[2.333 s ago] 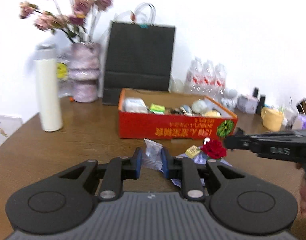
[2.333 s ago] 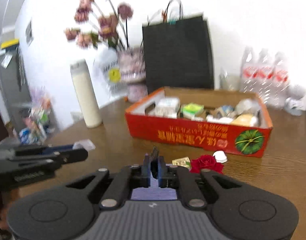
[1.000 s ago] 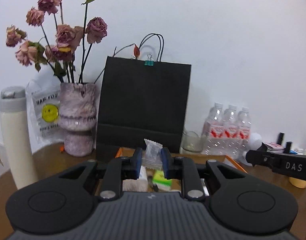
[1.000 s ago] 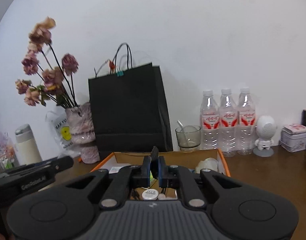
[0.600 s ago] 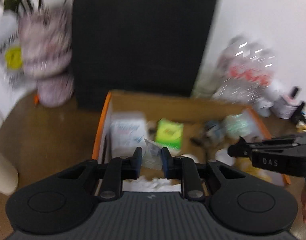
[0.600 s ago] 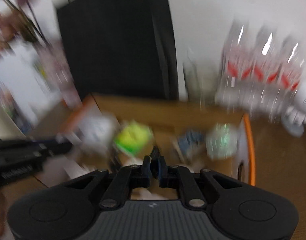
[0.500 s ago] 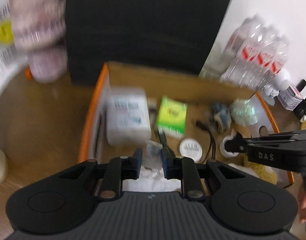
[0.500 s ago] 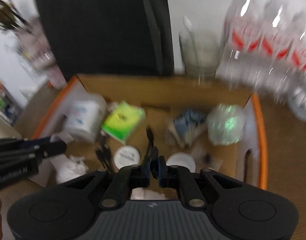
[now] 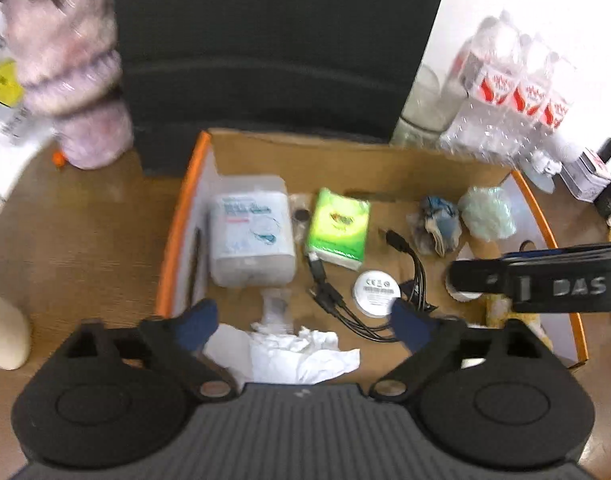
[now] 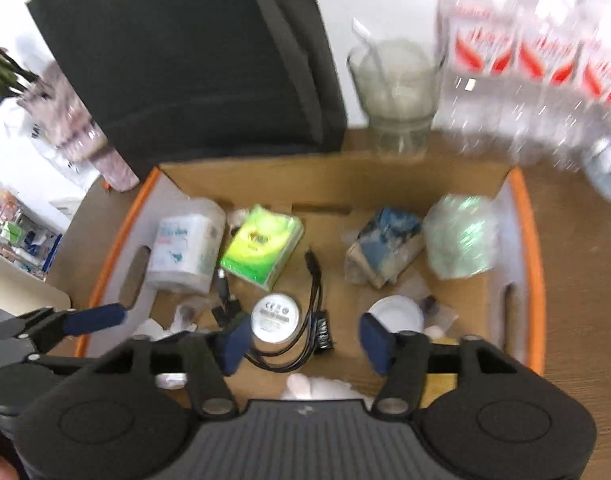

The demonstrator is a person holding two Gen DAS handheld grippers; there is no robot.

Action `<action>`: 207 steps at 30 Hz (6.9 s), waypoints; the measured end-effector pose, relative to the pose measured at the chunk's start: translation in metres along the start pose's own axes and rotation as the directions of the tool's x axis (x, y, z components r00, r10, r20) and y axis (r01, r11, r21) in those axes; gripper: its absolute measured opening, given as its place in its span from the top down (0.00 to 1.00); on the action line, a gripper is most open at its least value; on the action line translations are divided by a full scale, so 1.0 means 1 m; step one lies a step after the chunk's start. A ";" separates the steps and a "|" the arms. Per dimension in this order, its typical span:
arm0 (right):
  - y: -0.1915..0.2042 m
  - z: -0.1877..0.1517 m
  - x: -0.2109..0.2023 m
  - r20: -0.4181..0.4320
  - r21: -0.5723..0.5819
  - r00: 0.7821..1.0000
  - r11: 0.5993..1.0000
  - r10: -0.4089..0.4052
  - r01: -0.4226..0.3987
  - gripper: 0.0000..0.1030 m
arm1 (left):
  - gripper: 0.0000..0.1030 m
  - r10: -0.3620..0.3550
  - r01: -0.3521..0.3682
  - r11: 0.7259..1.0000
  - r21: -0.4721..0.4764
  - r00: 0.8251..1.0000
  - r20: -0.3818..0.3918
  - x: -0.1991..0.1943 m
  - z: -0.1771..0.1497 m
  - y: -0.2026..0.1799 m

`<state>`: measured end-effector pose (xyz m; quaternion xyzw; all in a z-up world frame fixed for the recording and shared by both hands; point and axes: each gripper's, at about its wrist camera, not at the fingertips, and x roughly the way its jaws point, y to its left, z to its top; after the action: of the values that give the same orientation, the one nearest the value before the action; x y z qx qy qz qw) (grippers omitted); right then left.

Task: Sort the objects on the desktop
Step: 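Open the right tool in the box and withdraw both tools, then grasp the small yellow block with the left tool while the right tool grasps the red rose, then lift the yellow block and red rose and carry them toward the box, then lower the yellow block and rose into the box and open both tools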

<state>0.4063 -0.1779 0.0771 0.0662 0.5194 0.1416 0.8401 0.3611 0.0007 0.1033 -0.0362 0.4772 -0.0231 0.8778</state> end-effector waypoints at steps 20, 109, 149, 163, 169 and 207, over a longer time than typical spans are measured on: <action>0.013 -0.126 -0.087 0.434 -0.013 0.893 0.990 -0.120 0.140 0.14 | 0.00 0.189 -0.205 0.979 -0.021 0.853 0.487 -0.097 -0.110 -0.025; -0.040 -0.276 -0.071 0.481 0.016 0.871 0.992 0.101 -0.123 0.61 | 0.62 -0.329 0.226 0.898 0.377 0.914 0.237 -0.027 -0.176 -0.051; 0.090 -0.463 -0.207 0.788 -0.148 0.615 0.964 -0.021 0.222 0.61 | 0.79 -0.038 0.002 0.999 0.049 0.660 0.750 -0.243 -0.395 -0.030; 0.095 -0.433 -0.183 0.789 -0.128 0.614 0.968 -0.032 0.216 0.61 | 0.79 -0.038 0.020 0.999 0.033 0.696 0.717 -0.209 -0.340 -0.028; 0.075 -0.340 -0.166 0.816 -0.080 0.576 0.975 -0.055 0.207 0.60 | 0.79 -0.045 -0.007 0.998 0.063 0.624 0.780 -0.182 -0.237 -0.041; -0.026 0.023 0.050 0.020 0.049 0.999 0.998 -0.042 0.041 0.55 | 0.74 -0.051 0.051 0.999 0.018 0.999 0.003 0.064 0.051 -0.028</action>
<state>0.4517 -0.1865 0.0381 0.0772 0.5150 0.1107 0.8465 0.4383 -0.0296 0.0799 -0.0406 0.4743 -0.0494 0.8780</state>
